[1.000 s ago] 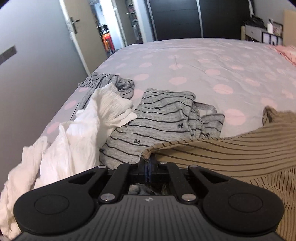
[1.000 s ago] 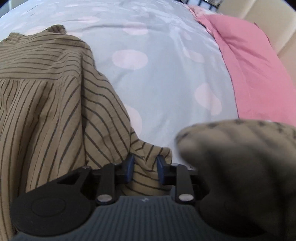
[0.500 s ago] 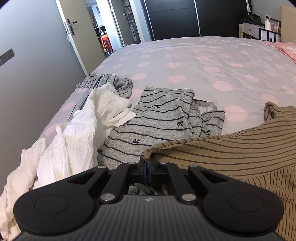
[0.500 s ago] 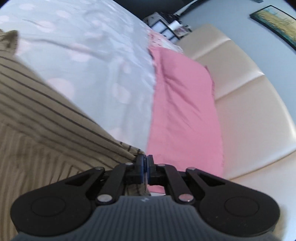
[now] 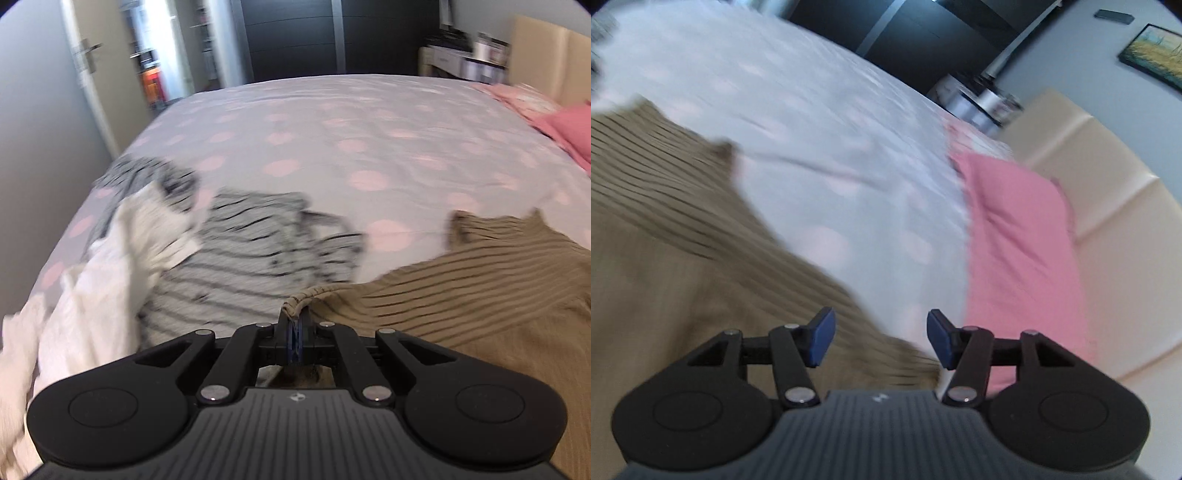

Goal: Fold clothes

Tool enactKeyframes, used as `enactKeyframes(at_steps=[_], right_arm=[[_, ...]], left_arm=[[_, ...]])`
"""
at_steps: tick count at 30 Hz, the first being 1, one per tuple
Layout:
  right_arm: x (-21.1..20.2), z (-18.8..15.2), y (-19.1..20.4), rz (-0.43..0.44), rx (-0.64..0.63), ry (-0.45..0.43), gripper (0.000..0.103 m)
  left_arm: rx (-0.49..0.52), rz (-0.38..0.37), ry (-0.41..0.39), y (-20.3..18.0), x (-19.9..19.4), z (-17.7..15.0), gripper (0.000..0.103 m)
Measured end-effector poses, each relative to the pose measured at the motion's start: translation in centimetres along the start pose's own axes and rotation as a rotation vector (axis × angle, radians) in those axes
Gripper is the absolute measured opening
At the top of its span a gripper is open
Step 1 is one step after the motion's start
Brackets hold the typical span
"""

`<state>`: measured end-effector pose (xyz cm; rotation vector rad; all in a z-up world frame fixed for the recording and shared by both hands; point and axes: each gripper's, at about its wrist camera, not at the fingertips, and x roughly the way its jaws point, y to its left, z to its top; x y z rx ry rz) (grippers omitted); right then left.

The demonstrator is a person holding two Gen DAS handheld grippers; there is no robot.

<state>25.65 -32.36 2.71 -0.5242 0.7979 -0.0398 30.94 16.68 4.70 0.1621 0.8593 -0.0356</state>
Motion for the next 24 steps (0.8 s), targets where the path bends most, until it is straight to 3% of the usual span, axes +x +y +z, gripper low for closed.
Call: enactKeyframes(at_steps=[5,9,12,13,15,16,24], right_arm=[[-4.7,-2.4,3.8,0.186,0.036,-0.070,0.061],[-5.2,-3.9,6.1,0.253,0.056,-0.053,0.061],[-4.4,-4.8,6.6,0.270,0.063,-0.017,0.061],[-4.3,-5.1,6.7,0.275,0.065,-0.007,0.061],[-4.2,-5.6,6.5,0.280,0.073,0.000,0.061],[-4.3,-6.0,6.4,0.282,0.078,0.003,0.061],[-5.0,-6.7,6.0,0.317,0.106,0.005,0.061]], left_arm=[[0.103,-0.107,0.033,-5.6,-1.0,2.7,0.001],[0.122,-0.199,0.064,-10.2,0.4,4.4,0.001],[0.119,-0.312,0.101,-13.0,2.4,4.7,0.001],[0.118,-0.348,0.108,-13.8,2.9,4.6,0.005],[0.120,-0.413,0.113,-14.8,3.4,4.1,0.025],[0.124,-0.422,0.103,-15.0,3.3,3.7,0.039],[0.191,-0.282,0.018,-11.8,-0.5,-0.8,0.041]])
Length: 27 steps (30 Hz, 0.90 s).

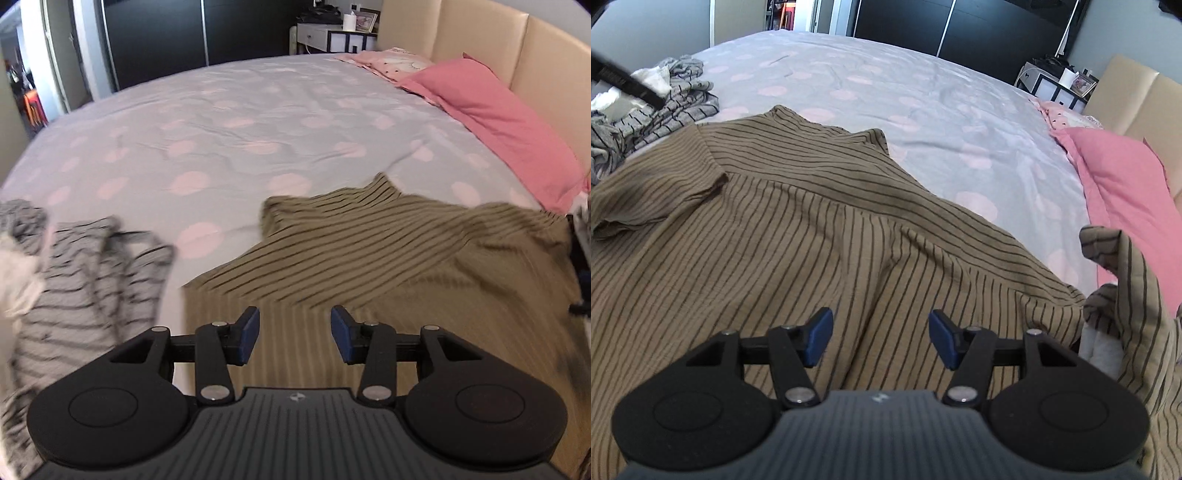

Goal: Fold clothes

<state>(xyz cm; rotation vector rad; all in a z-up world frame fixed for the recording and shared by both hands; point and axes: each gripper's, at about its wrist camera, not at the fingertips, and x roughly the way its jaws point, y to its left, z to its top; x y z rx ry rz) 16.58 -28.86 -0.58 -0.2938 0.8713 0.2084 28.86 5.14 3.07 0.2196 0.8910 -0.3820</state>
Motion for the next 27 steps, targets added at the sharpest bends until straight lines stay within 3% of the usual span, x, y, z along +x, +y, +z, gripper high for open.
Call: enactKeyframes(at_steps=[5,12,19,23,27], right_arm=[[-1.1,0.1,1.3,0.031,0.005,-0.029,0.061],[-0.8,1.6,2.6,0.114,0.023,-0.073,0.056],[4.0,8.4,6.7,0.292,-0.064,-0.099,0.033],[8.3,13.1,10.5,0.410,-0.096,-0.123,0.030],[12.5,16.9,14.6,0.473,-0.154,-0.127,0.029]], left_arm=[[0.100,0.075,0.007,-0.2,-2.6,-6.6,0.041],[0.019,0.208,0.051,1.2,-3.8,-14.2,0.041],[0.079,0.297,0.093,0.4,-4.9,-18.1,0.041],[0.132,0.303,0.087,-0.1,-4.4,-19.3,0.041],[0.185,0.333,0.088,-0.3,-3.5,-20.4,0.041]])
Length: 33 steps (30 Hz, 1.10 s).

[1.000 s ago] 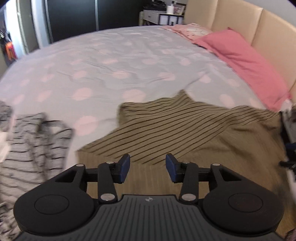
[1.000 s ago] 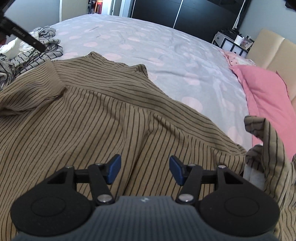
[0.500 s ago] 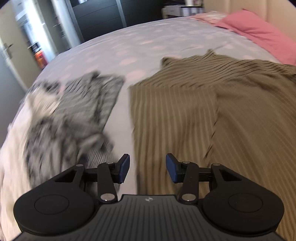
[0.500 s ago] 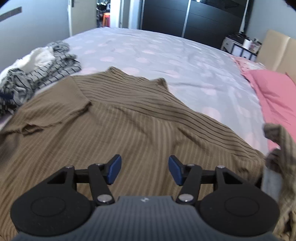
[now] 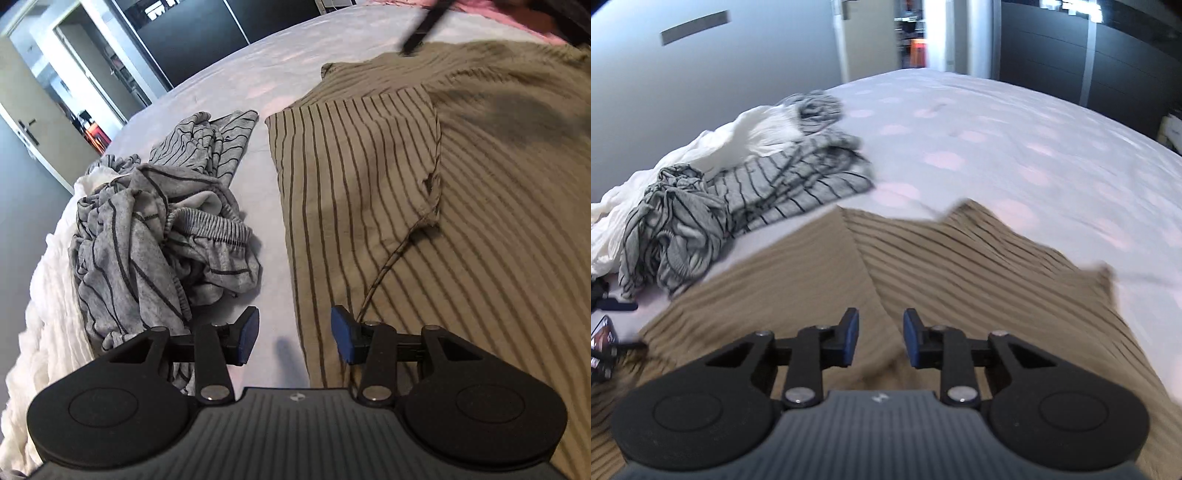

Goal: Fold clothes

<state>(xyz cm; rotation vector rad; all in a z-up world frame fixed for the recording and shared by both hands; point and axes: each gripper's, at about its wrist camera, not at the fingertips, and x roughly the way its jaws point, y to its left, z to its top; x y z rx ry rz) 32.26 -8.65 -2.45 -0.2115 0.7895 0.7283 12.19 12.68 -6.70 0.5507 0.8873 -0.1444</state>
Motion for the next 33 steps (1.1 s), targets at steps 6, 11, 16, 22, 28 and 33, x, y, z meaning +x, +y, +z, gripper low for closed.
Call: enactKeyframes(at_steps=[6,11,16,22,28,33], right_arm=[[8.3,4.7,1.5,0.100,-0.024,0.024,0.030],[14.1,7.1,2.1,0.144,-0.002,0.075,0.033],[17.0,8.0,2.0,0.230,0.025,0.098,0.003],[19.3,9.8,3.8,0.215,-0.069,0.026,0.002],[21.5,11.8,4.6,0.190,-0.070,-0.017,0.000],[22.0,12.5,5.3,0.150,-0.067,0.011,0.007]], left_arm=[[0.028,-0.010,-0.004,0.0,0.5,-0.6,0.041],[0.001,-0.017,0.024,0.7,0.8,-0.6,0.041],[-0.031,-0.040,0.046,1.2,0.9,-0.5,0.039],[-0.076,-0.078,0.068,1.8,0.9,-0.6,0.030],[-0.107,-0.089,0.083,2.2,0.7,-0.6,0.030],[-0.103,-0.086,0.094,2.4,0.6,-0.2,0.030]])
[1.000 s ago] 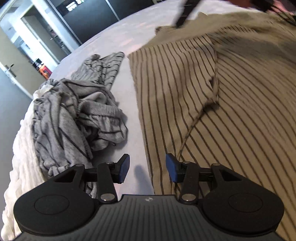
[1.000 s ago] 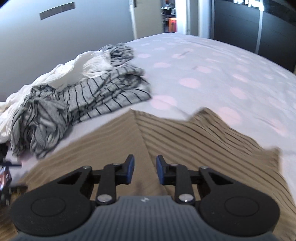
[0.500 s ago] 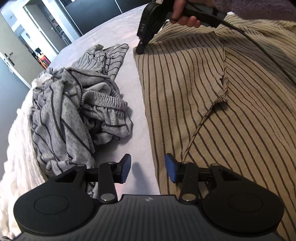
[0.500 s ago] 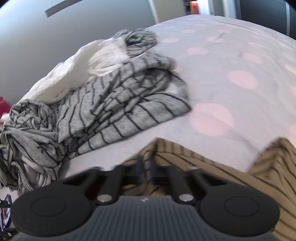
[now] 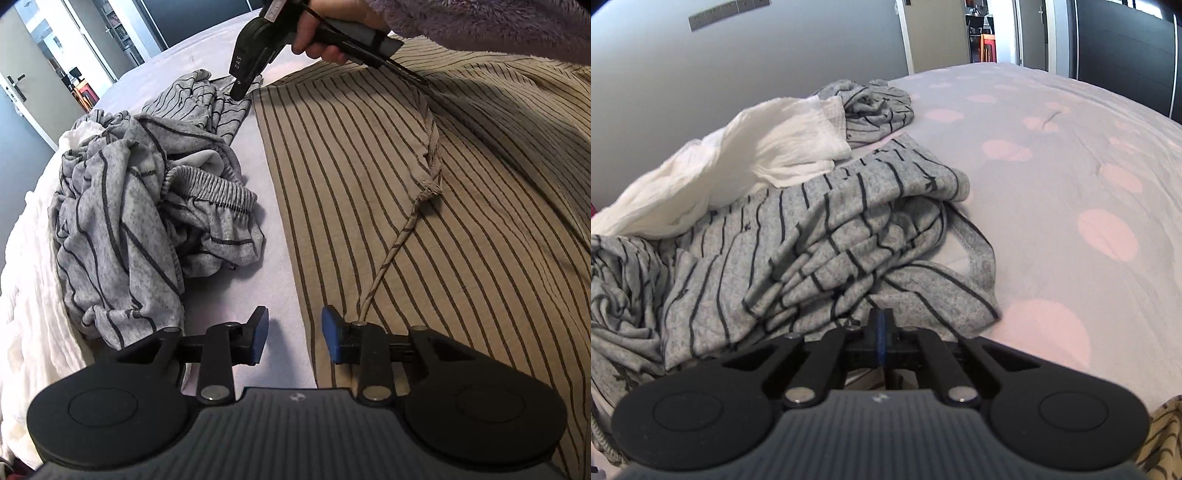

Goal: Fold clothes

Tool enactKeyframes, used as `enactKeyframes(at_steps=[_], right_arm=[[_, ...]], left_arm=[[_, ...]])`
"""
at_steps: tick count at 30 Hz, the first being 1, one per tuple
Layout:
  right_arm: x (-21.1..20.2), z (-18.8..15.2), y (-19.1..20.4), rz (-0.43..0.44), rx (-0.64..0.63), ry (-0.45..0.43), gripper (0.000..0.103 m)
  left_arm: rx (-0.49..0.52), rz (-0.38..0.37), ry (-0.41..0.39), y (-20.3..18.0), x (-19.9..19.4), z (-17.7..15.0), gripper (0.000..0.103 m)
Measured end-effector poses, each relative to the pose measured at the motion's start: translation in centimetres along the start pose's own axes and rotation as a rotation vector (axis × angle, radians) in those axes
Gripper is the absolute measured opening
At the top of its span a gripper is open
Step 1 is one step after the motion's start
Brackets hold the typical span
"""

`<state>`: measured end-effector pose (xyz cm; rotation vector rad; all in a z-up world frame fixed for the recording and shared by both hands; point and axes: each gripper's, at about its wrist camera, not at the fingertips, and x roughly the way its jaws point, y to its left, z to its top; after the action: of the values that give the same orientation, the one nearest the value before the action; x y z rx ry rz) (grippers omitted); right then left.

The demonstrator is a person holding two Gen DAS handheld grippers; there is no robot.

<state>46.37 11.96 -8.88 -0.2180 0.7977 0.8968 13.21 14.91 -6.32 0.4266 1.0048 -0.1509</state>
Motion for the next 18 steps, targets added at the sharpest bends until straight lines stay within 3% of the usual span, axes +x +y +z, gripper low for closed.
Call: enactKeyframes(at_steps=[2,4,5,8,15,18], right_arm=[[-1.6,-0.1,0.0,-0.018,0.000,-0.009,0.011],[-3.7,-0.4,-0.1,-0.033,0.002,-0.021,0.030],[-5.0,-0.8,-0.1,-0.040,0.004,-0.027,0.033],[-9.6,-2.3,0.4,-0.067,0.007,-0.031,0.033],[-23.3,-9.7,5.2,-0.068,0.053,-0.051,0.034],[-29.3,-13.5,7.8,-0.074,0.103,-0.066,0.039]], left_arm=[[-0.004,0.002,-0.004,0.1,-0.2,0.3,0.031],[-0.012,-0.012,-0.011,0.3,-0.7,0.4,0.032],[-0.016,-0.022,-0.014,0.3,-1.1,0.4,0.034],[-0.029,-0.044,-0.032,0.5,-2.5,0.3,0.043],[-0.116,-0.115,-0.006,0.7,-6.3,-0.4,0.039],[-0.142,-0.106,0.009,0.2,-8.6,-0.7,0.038]])
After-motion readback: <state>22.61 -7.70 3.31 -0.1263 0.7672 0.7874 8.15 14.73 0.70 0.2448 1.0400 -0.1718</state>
